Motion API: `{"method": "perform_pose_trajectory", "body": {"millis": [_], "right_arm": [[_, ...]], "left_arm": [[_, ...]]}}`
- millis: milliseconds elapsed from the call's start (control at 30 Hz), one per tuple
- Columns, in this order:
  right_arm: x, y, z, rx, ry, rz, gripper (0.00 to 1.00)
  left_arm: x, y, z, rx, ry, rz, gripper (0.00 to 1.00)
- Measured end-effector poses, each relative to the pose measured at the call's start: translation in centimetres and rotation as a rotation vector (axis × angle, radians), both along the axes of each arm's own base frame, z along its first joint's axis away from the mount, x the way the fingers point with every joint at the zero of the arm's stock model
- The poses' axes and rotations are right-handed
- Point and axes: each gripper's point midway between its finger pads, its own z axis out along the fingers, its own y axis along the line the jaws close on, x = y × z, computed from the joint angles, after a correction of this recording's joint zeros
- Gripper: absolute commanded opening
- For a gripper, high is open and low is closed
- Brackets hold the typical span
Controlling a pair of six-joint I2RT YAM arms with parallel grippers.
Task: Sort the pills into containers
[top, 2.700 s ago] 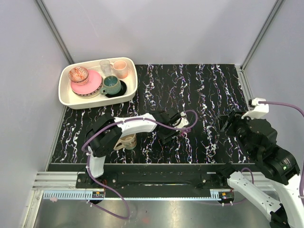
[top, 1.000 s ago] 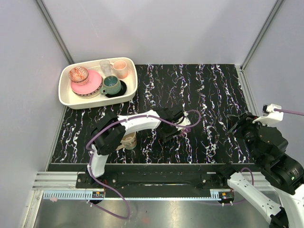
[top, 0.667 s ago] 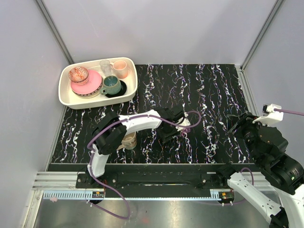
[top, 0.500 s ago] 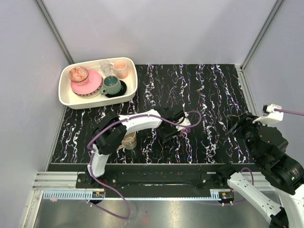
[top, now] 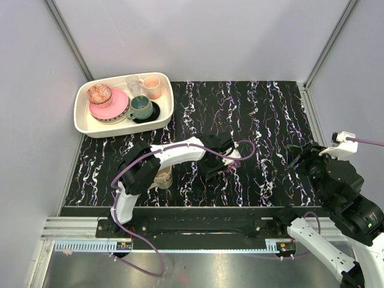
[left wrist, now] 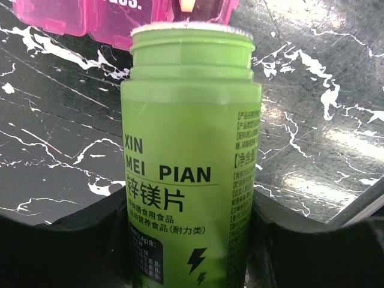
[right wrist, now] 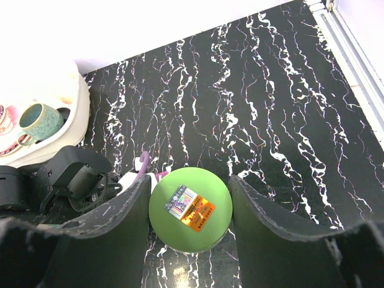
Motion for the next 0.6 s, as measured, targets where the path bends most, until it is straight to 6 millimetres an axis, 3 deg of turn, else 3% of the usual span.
{"method": "perform_pose_trajectory", "body": {"millis": [600], "right_arm": [[0.02, 0.02, -0.09, -0.001, 0.002, 0.0, 0.0]], "left_arm": [[0.02, 0.47, 0.17, 0.037, 0.006, -0.01, 0.0]]}}
